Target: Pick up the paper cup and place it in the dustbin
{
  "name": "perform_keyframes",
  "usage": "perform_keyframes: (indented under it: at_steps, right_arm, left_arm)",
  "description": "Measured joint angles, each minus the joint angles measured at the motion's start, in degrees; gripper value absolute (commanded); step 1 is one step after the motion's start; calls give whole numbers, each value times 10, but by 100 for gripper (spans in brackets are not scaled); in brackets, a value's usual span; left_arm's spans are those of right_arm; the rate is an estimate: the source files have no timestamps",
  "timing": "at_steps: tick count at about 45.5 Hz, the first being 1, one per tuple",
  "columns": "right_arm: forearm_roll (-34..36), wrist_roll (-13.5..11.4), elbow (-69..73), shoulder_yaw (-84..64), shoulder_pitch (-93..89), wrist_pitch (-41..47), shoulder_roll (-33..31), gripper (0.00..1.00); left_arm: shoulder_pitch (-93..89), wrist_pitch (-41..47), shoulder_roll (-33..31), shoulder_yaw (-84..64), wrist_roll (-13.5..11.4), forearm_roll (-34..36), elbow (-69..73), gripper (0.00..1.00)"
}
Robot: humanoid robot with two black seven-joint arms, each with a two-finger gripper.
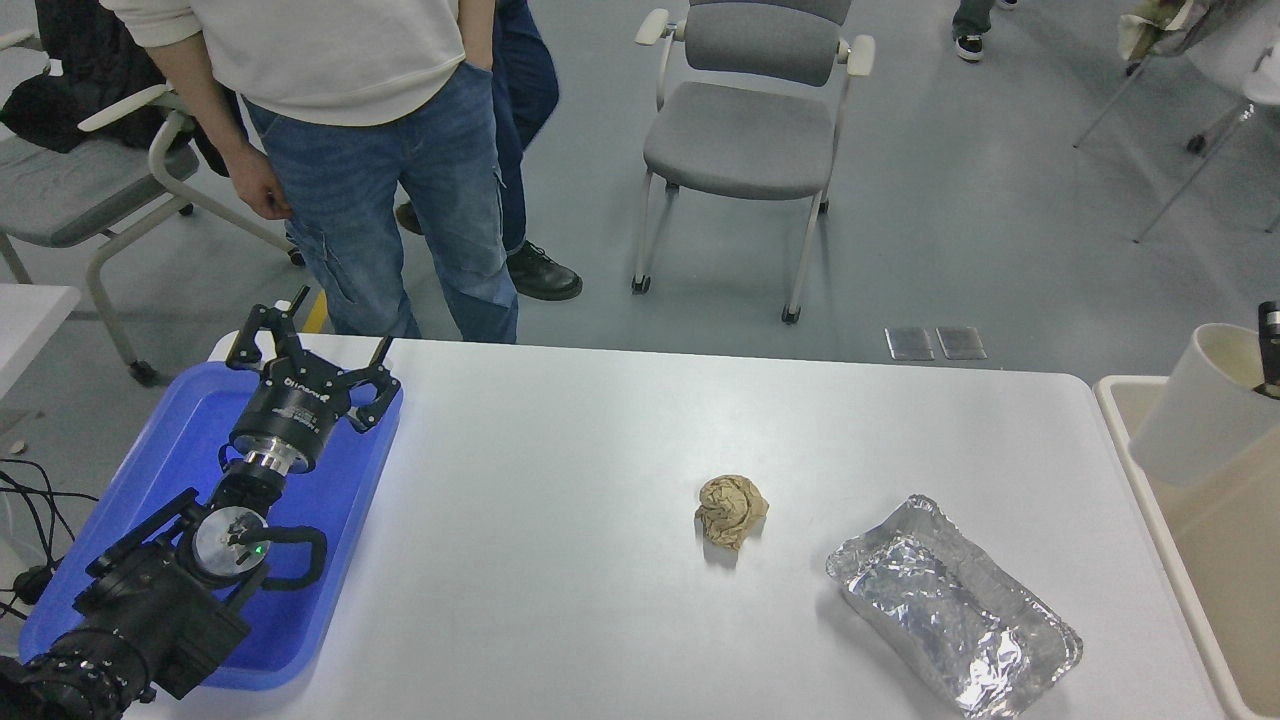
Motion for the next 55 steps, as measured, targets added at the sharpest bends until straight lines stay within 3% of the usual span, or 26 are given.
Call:
perform_keyframes:
  at_steps: [15,31,42,55]
  right_arm:
    - [1,0,-135,29,-140,-58,-91,0]
    - [3,0,-260,237,-445,-219,-127,0]
    - [4,-5,-365,369,-628,-300,-101,0]
    - [10,-25,-525,509,-813,-339,-17,0]
  left_arm:
    - [0,0,0,0,0,0,0,100]
    - [0,0,0,0,0,0,0,100]
    - [0,0,0,0,0,0,0,100]
    - [0,0,0,0,0,0,0,100]
